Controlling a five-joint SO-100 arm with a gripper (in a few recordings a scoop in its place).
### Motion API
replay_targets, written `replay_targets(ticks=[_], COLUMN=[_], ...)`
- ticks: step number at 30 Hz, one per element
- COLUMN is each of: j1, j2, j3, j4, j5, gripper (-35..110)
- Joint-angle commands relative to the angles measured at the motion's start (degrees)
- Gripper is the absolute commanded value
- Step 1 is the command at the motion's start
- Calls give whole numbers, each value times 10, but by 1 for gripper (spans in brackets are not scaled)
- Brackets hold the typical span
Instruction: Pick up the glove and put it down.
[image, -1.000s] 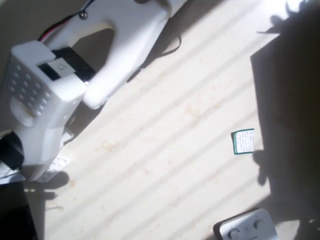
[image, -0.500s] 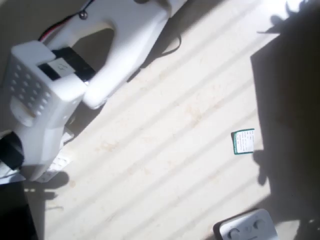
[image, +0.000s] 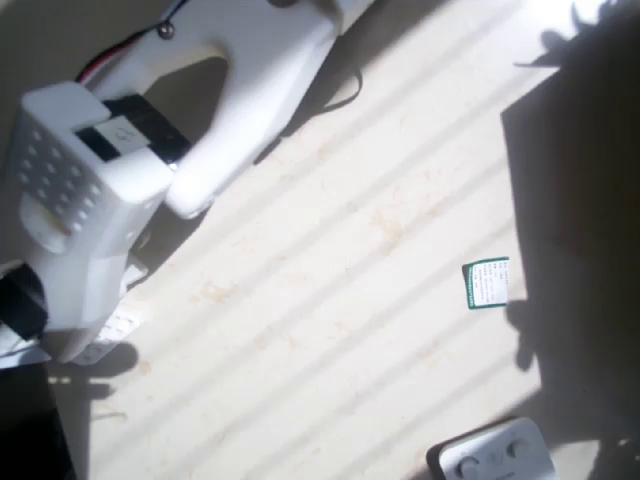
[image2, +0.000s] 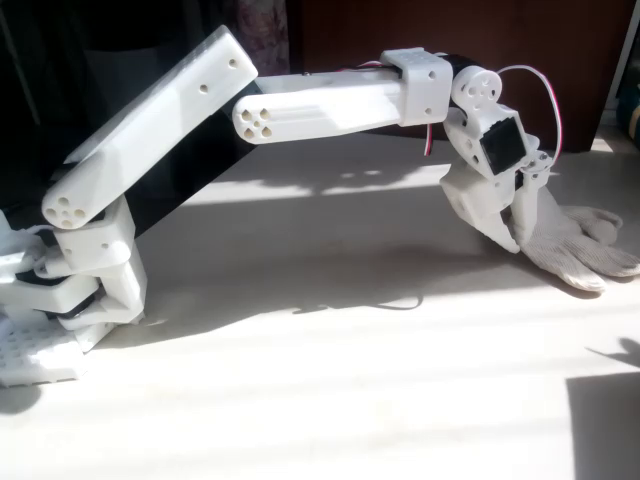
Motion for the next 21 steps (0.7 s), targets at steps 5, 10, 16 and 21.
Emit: replay_targets(ticks=[5,10,16,21], j1=[-17,-16,-17,-18], j2=[40,50,104,146], j3=[-21,-23,-22,-22], j4=[34,35,54,52], j5=[-2,4,4,4], gripper=[8,14,17,17])
